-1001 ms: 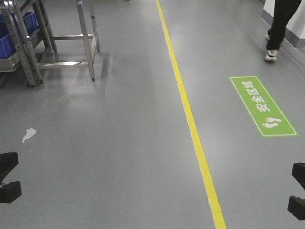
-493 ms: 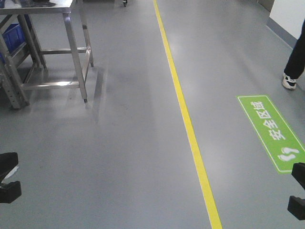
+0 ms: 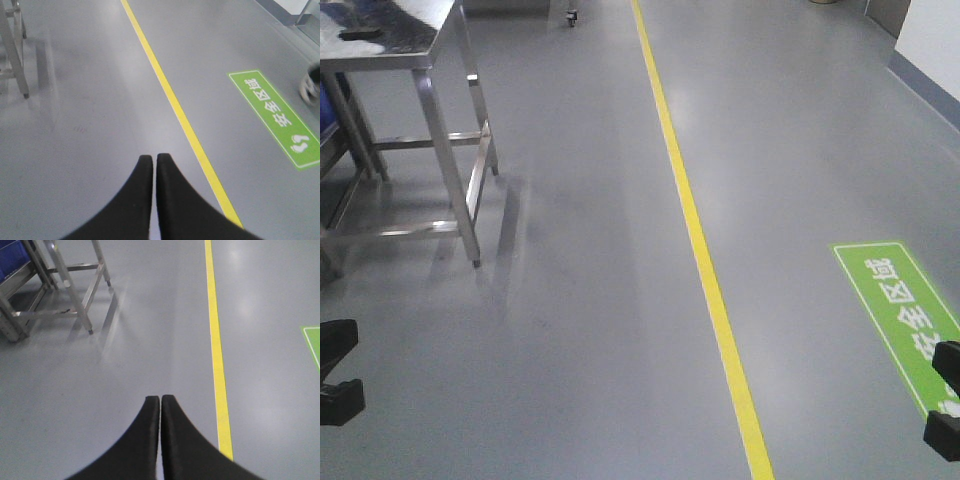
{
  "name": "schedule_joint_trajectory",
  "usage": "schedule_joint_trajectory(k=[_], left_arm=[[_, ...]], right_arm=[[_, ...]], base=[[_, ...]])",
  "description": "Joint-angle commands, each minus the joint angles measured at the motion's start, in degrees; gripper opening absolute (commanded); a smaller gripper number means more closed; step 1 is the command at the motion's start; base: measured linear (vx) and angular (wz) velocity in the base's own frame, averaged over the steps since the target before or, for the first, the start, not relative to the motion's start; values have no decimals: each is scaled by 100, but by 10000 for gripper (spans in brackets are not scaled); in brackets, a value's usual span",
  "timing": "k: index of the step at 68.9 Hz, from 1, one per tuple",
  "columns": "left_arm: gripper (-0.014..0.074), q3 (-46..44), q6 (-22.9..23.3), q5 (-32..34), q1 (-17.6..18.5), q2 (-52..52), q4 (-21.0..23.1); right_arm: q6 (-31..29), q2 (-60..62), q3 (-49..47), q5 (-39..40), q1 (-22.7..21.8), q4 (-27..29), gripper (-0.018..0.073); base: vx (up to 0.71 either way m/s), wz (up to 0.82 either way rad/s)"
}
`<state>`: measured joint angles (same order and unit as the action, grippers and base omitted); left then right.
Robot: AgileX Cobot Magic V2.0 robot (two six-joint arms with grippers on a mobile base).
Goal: Move and align brake pads A on conveyor
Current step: 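Drive along the yellow floor line with both grippers empty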
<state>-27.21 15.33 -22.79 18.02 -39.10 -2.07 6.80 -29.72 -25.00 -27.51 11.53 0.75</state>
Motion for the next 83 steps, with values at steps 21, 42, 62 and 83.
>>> schedule_joint_trajectory(k=[21, 42, 62, 83], left_arm=[[-6, -143, 25, 390, 21, -1, 1], [-6, -143, 25, 390, 21, -1, 1], [-6, -143, 25, 390, 21, -1, 1], [-6, -143, 25, 390, 21, -1, 1]], right_arm=[[-43, -30, -149, 389, -17, -18, -10], [-43, -30, -149, 383, -17, -18, -10], [-43, -30, -149, 383, -17, -18, -10], [-43, -30, -149, 383, -17, -18, -10]], base=[[62, -9], [63, -6], [63, -3], [60, 1]])
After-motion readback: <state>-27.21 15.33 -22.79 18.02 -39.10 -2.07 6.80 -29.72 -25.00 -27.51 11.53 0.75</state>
